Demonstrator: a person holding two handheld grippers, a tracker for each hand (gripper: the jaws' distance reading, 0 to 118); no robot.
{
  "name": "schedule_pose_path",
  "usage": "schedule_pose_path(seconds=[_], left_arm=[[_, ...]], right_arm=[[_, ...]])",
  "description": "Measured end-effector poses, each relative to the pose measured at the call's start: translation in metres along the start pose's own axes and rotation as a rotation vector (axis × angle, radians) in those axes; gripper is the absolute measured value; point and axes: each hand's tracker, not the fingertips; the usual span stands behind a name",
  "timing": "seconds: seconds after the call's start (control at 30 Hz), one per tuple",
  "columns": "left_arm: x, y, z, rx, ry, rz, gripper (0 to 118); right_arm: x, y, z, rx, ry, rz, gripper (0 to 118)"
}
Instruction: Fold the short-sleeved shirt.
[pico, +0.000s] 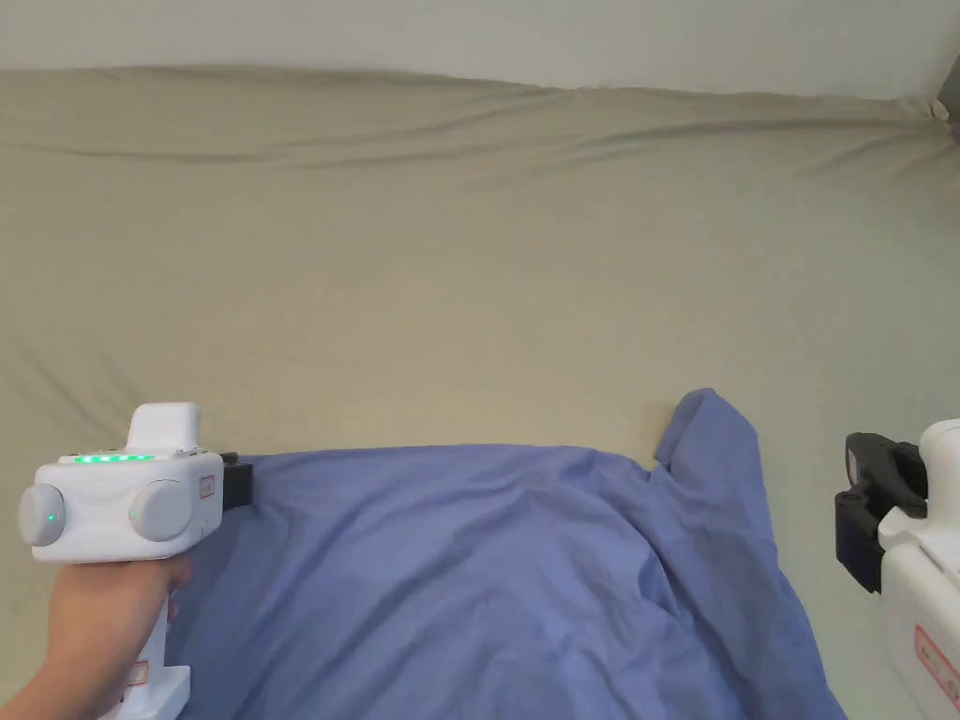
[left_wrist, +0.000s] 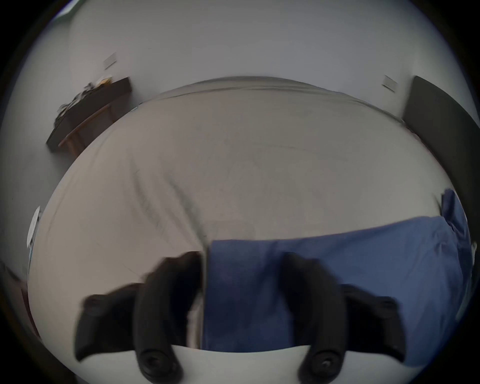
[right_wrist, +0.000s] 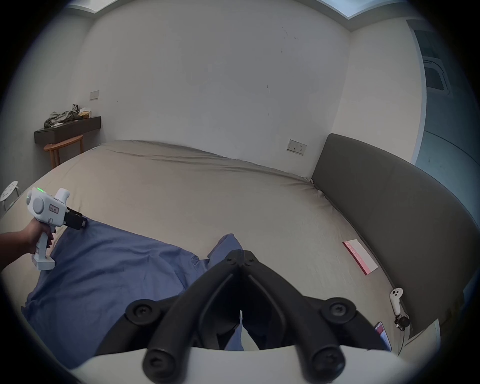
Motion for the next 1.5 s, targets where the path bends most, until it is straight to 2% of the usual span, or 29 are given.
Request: schedule_pose_path(seconds=[0.03, 0.07, 0.1, 0.2, 0.33, 0.43, 0.47, 0.5, 0.53, 0.57, 0.6, 0.63, 0.67, 0.87, 0.93, 0.97, 1.0, 1.03, 1.07, 1.1, 1.17, 1.23, 1.37, 1.5], left_arm=[[0.004, 0.000, 0.003, 0.017, 0.097, -0.075, 27], [0.004, 0.002, 0.003, 0.004, 0.092, -0.093, 1], [0.002, 0.005, 0.006, 0.011, -0.007, -0.029, 1], [-0.002, 0.005, 0.028, 0.062, 0.015, 0.005, 1], [-0.001, 0.004, 0.080, 0.211, 0.004, -0.088, 1], [-0.003, 0.001, 0.121, 0.299, -0.002, -0.115, 1], [-0.005, -0.001, 0.135, 0.332, -0.001, -0.125, 1], [-0.012, -0.003, 0.134, 0.347, 0.017, -0.135, 1], [-0.015, -0.005, 0.144, 0.359, 0.029, -0.143, 1], [-0.018, -0.009, 0.153, 0.368, 0.027, -0.143, 1], [-0.021, -0.011, 0.159, 0.365, 0.033, -0.144, 1], [-0.022, -0.013, 0.162, 0.364, 0.035, -0.148, 1], [-0.025, -0.016, 0.165, 0.365, 0.034, -0.154, 1], [-0.024, -0.036, 0.173, 0.335, 0.050, -0.167, 1], [-0.017, -0.041, 0.175, 0.317, 0.054, -0.173, 1], [-0.016, -0.044, 0.174, 0.310, 0.053, -0.172, 1], [-0.016, -0.046, 0.173, 0.304, 0.049, -0.169, 1], [-0.012, -0.047, 0.175, 0.298, 0.052, -0.173, 1], [-0.011, -0.049, 0.174, 0.297, 0.056, -0.178, 1], [-0.010, -0.051, 0.174, 0.296, 0.058, -0.181, 1], [-0.009, -0.051, 0.176, 0.294, 0.064, -0.176, 1], [-0.009, -0.050, 0.183, 0.302, 0.066, -0.159, 1], [-0.011, -0.041, 0.208, 0.362, 0.088, -0.141, 1], [-0.016, -0.025, 0.249, 0.470, 0.104, -0.108, 1]], right_arm=[[0.000, 0.000, -0.002, -0.004, 0.000, 0.002, 0], [0.000, 0.000, -0.004, -0.009, -0.001, 0.008, 0], [-0.001, 0.000, -0.006, -0.014, -0.004, 0.019, 0], [0.001, -0.001, -0.012, -0.030, -0.004, 0.035, 0], [0.007, 0.000, -0.029, -0.078, 0.019, 0.045, 0], [0.013, -0.002, -0.053, -0.124, 0.052, -0.002, 0], [0.015, -0.003, -0.063, -0.161, 0.064, -0.010, 10], [0.017, -0.005, -0.073, -0.185, 0.072, -0.017, 27], [0.017, -0.008, -0.086, -0.221, 0.080, -0.018, 50], [0.017, -0.012, -0.100, -0.280, 0.099, -0.002, 86], [0.017, -0.016, -0.112, -0.318, 0.119, 0.002, 105], [0.015, -0.022, -0.126, -0.357, 0.125, 0.006, 114], [0.014, -0.030, -0.141, -0.389, 0.130, 0.012, 115], [0.003, -0.068, -0.215, -0.568, 0.149, -0.013, 114], [0.001, -0.080, -0.228, -0.623, 0.121, -0.024, 111], [-0.001, -0.084, -0.231, -0.609, 0.133, -0.003, 91], [-0.003, -0.086, -0.229, -0.587, 0.191, -0.013, 72], [-0.005, -0.081, -0.223, -0.556, 0.201, -0.035, 59], [-0.008, -0.077, -0.217, -0.558, 0.214, -0.017, 33], [-0.013, -0.075, -0.215, -0.537, 0.223, 0.021, 1], [-0.023, -0.075, -0.211, -0.522, 0.158, 0.121, 0], [-0.018, -0.068, -0.195, -0.442, 0.137, 0.103, 0], [0.013, -0.037, -0.149, -0.316, 0.136, 0.013, 0], [0.046, 0.007, -0.077, -0.124, 0.089, -0.003, 0]])
